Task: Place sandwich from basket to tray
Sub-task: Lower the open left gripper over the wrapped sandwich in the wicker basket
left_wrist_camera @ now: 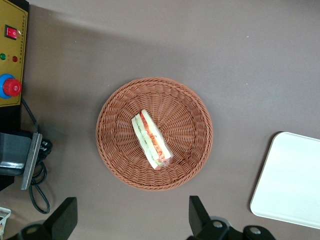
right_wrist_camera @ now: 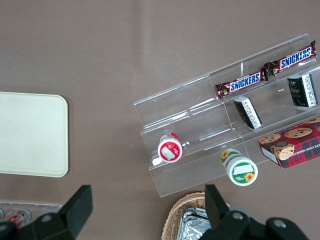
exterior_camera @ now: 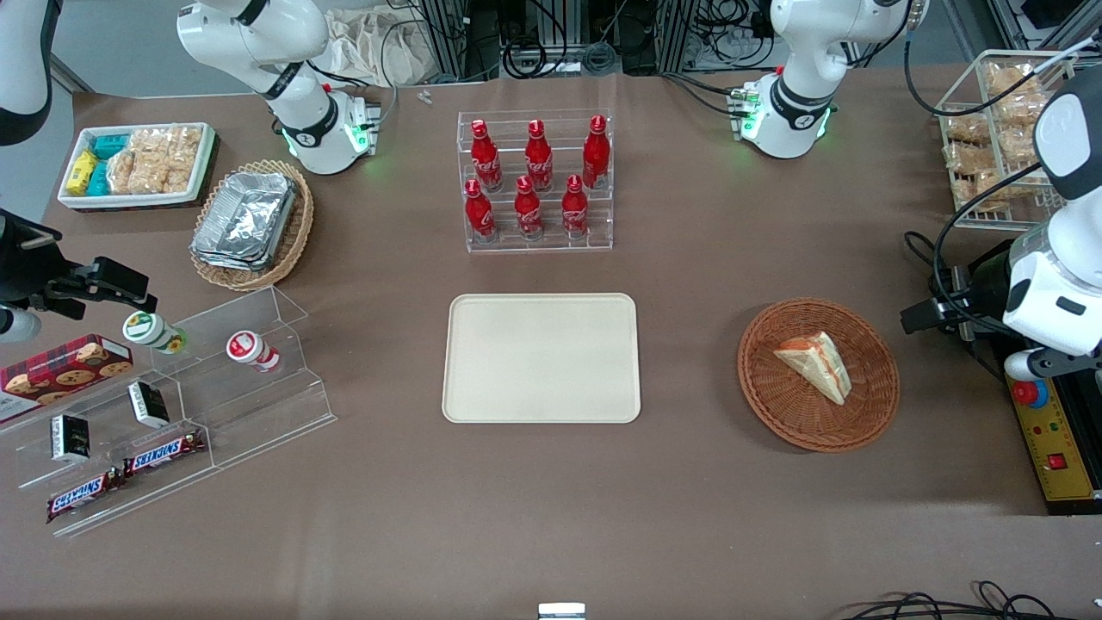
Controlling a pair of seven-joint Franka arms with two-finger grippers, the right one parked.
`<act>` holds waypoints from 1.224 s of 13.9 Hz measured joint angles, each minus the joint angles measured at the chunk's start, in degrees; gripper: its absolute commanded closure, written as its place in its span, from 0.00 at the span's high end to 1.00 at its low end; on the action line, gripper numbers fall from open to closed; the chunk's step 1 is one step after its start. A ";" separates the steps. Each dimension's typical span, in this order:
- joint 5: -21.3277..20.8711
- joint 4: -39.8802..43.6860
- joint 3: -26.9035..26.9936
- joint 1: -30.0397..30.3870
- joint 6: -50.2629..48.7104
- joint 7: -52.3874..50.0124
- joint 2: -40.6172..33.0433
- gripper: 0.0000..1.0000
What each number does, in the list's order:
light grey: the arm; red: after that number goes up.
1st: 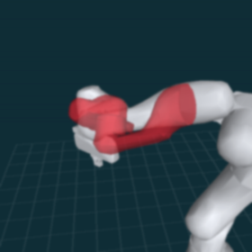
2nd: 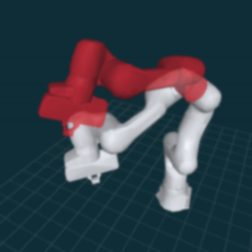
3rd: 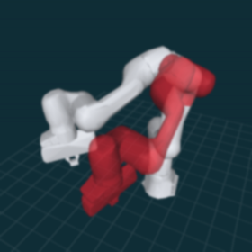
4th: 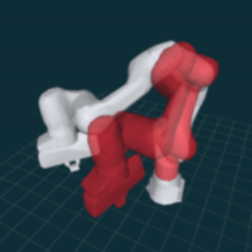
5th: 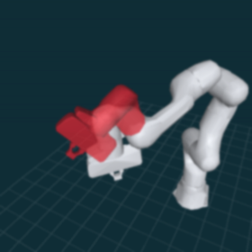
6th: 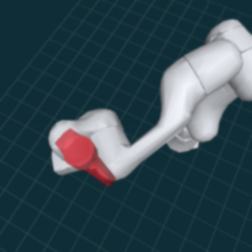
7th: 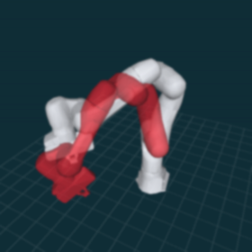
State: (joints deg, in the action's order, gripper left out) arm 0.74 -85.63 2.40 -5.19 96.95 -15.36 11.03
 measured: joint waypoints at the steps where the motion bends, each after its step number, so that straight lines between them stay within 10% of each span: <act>1: 0.00 0.04 0.00 0.00 -0.04 0.04 0.00 1.00; 10: 0.05 -1.62 -0.16 1.00 2.33 -21.76 4.53 1.00; 17: 0.05 -17.99 -0.66 0.03 21.24 -32.46 3.56 1.00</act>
State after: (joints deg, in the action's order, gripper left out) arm 0.79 -103.61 1.74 -5.16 118.19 -47.82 14.59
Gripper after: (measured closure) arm 0.000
